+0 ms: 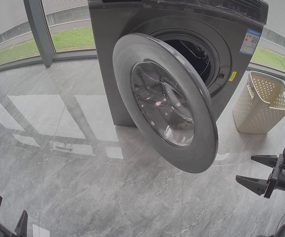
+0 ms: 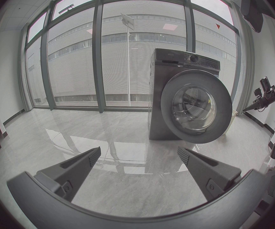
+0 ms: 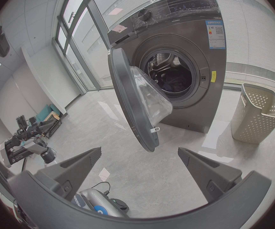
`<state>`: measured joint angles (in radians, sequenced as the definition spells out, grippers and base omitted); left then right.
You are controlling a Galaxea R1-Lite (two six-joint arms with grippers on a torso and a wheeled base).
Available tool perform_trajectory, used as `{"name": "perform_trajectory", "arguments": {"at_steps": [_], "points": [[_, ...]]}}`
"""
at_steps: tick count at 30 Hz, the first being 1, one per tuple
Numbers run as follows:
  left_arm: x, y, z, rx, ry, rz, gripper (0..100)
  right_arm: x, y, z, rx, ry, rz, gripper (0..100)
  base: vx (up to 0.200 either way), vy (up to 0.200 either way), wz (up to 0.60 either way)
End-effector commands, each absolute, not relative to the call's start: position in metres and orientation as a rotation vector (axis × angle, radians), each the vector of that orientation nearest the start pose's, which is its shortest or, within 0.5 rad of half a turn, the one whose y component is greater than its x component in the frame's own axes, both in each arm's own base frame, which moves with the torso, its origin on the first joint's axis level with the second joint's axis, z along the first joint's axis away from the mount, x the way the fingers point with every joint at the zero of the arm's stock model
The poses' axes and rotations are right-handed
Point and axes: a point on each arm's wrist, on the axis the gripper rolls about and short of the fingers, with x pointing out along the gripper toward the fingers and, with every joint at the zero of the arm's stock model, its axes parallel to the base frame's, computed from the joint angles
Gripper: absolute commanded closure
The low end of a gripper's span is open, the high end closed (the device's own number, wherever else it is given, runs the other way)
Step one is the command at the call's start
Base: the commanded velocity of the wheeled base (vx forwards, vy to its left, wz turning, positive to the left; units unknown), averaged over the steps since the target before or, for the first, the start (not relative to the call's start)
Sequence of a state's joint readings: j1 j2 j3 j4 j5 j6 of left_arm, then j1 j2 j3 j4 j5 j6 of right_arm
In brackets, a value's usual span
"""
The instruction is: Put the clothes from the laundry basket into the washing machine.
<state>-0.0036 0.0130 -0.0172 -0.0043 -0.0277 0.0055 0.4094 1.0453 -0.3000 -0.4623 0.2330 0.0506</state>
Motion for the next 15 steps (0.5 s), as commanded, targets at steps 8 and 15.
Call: {"name": "perform_trajectory", "arguments": {"at_steps": [8, 15], "points": [[-0.023, -0.001, 0.076, 0.002, -0.003, -0.031, 0, 0.138, 0.084, 0.178, 0.038, 0.272, 0.710, 0, 0.075, -0.075, 0.00], [-0.023, -0.001, 0.076, 0.000, -0.002, -0.032, 0, 0.137, 0.099, 0.178, 0.026, 0.274, 0.791, 0, 0.200, -0.029, 0.00]]}}
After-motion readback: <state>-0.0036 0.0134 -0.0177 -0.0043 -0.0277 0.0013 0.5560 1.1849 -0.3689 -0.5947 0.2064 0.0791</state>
